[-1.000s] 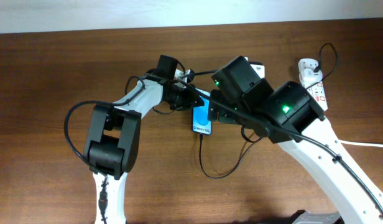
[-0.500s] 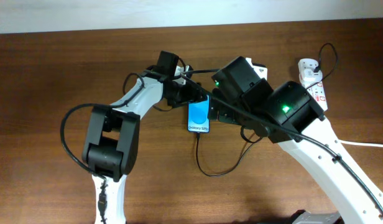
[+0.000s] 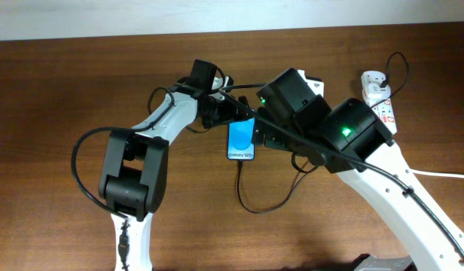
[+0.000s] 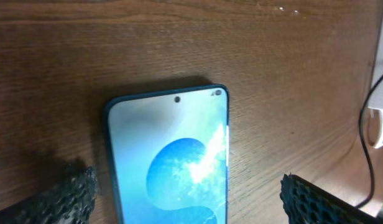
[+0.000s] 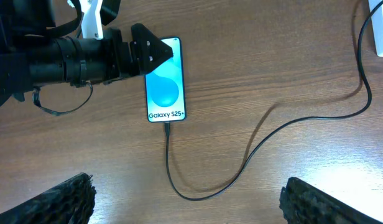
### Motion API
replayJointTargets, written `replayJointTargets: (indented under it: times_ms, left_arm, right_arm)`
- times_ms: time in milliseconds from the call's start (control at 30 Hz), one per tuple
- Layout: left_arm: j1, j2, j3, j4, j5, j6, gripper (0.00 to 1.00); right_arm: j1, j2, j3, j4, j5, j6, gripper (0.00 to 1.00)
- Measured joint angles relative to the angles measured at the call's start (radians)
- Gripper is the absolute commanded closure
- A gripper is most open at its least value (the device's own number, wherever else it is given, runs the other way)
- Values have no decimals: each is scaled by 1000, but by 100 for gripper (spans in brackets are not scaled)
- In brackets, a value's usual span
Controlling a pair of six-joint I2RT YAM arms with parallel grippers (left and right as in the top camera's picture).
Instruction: Plug charger to phone and switch on socket
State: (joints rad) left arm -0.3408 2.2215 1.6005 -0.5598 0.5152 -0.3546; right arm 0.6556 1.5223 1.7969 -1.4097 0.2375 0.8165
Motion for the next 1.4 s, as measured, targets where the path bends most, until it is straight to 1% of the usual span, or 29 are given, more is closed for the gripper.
replayJointTargets:
  times_ms: [233, 1133, 1400]
  left_arm:
    - [0, -2, 2, -2, -29, -5, 0]
    - [0, -6, 2, -8, -58, -8, 1]
    - [0, -6, 7, -20, -79, -32, 1]
  right_arm:
    - [0, 0, 0, 0, 0, 0, 1]
    - [0, 0, 0, 0, 0, 0, 1]
    - [0, 0, 0, 0, 0, 0, 1]
